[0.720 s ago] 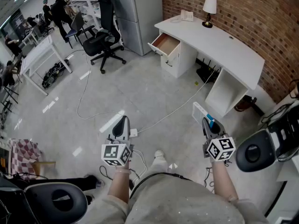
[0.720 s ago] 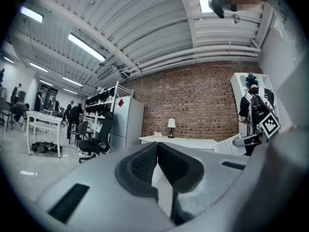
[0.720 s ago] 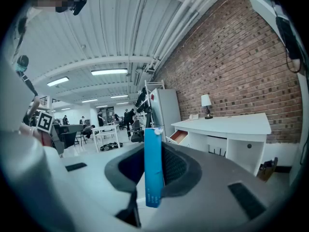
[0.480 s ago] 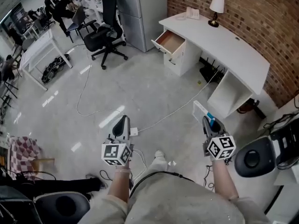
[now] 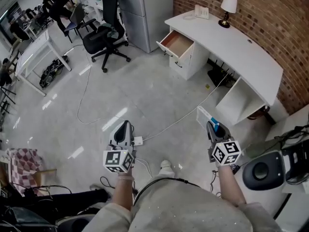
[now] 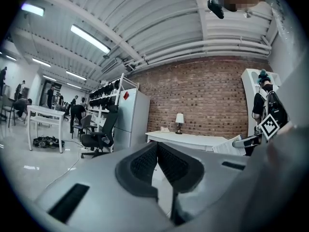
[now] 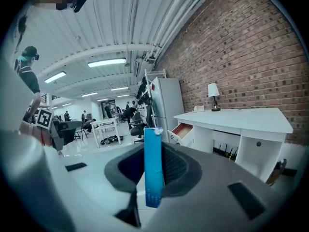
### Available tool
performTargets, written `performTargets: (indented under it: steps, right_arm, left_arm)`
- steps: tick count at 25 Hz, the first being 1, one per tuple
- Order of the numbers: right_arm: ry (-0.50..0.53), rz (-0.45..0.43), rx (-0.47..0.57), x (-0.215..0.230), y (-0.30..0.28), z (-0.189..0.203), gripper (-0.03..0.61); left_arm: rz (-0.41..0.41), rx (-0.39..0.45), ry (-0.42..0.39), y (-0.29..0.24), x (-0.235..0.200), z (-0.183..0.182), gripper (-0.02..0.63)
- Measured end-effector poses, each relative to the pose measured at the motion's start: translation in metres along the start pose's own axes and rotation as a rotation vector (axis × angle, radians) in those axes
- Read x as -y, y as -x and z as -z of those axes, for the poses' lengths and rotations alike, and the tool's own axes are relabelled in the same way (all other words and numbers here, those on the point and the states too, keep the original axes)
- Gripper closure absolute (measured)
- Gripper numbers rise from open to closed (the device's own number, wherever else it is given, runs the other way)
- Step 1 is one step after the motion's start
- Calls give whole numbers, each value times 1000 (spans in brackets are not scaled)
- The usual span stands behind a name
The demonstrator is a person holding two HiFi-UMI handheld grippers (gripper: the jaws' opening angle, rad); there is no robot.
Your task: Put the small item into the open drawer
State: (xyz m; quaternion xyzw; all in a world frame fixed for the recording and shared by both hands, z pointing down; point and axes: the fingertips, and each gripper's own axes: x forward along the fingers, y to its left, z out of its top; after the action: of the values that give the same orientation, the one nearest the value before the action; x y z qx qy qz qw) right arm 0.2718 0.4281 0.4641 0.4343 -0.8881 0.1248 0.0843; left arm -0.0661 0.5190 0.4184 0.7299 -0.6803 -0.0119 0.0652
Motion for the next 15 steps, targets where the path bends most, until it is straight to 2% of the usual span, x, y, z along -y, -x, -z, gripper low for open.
performTargets:
  steps: [8,15]
  right_arm:
    - [-36,30,6,20,-55,-3,508]
    - [-91,43,-27,29,-78,7,506]
  left_arm:
    - [35,-21,5,-59,-23,8,607]
    - [41,-63,19,-79,-33,22,607]
